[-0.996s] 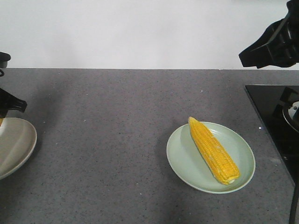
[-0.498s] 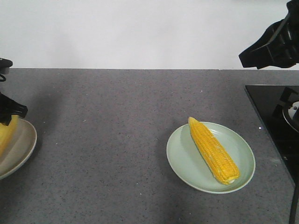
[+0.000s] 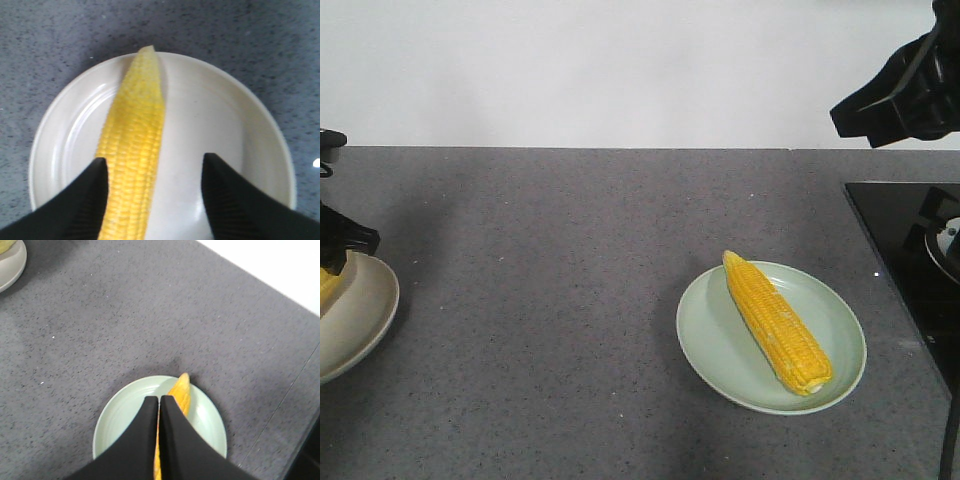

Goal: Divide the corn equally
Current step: 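Lower the left gripper's corn cob onto the cream plate and release, then raise the open left gripper away from the cream plate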

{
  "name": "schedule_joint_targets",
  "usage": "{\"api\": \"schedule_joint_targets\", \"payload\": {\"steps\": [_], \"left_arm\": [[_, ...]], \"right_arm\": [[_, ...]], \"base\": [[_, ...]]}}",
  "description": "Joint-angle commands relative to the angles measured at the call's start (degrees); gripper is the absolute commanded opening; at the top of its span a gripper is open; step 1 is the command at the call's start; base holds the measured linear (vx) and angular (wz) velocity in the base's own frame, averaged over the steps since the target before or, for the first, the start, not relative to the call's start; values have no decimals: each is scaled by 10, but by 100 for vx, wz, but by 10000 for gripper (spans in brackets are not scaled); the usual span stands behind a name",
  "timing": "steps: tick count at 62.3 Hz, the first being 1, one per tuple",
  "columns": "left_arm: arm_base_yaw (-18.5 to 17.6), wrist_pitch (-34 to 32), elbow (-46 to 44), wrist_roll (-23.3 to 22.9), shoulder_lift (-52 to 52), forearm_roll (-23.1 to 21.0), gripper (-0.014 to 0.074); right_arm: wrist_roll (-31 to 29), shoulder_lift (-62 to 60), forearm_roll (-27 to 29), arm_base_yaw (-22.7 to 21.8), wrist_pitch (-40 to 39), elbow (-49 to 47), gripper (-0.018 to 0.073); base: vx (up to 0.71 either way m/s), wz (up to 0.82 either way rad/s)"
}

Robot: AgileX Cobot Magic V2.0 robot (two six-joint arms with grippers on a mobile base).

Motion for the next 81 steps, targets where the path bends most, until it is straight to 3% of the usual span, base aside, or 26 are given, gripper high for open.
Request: {"api": "schedule_joint_targets", "payload": {"steps": [1, 7, 14, 24, 31, 45, 52, 64, 81], "left_arm": [[1, -14, -14, 26, -44, -43, 277], [1, -18, -14, 72, -69, -113, 148], [1, -19, -12, 163, -111, -237, -9], [1, -83, 38, 257, -197, -398, -8], [1, -138, 116, 360, -264, -507, -8], [1, -236, 349, 591, -393, -692, -8], [1, -297, 450, 656, -430, -772, -8], [1, -363, 536, 710, -447, -860, -8], [1, -364, 535, 713, -447, -893, -8]], "right_arm": [[-15, -23, 12, -2, -58, -16, -8], [-22, -39, 12, -2, -79, -12, -8], [-22, -72, 15, -2, -104, 11, -8], [-27, -158, 12, -2, -158, 108, -8], [-44, -231, 12, -2, -222, 210, -8], [-46, -374, 9, -2, -296, 426, -8], [-43, -429, 9, -2, -326, 520, -7], [-44, -489, 10, -2, -384, 610, -6], [-44, -506, 12, -2, -379, 620, -6]], "base": [[0, 0], [0, 0], [0, 0], [0, 0], [0, 0], [0, 0], [0, 0], [0, 0], [0, 0]]}}
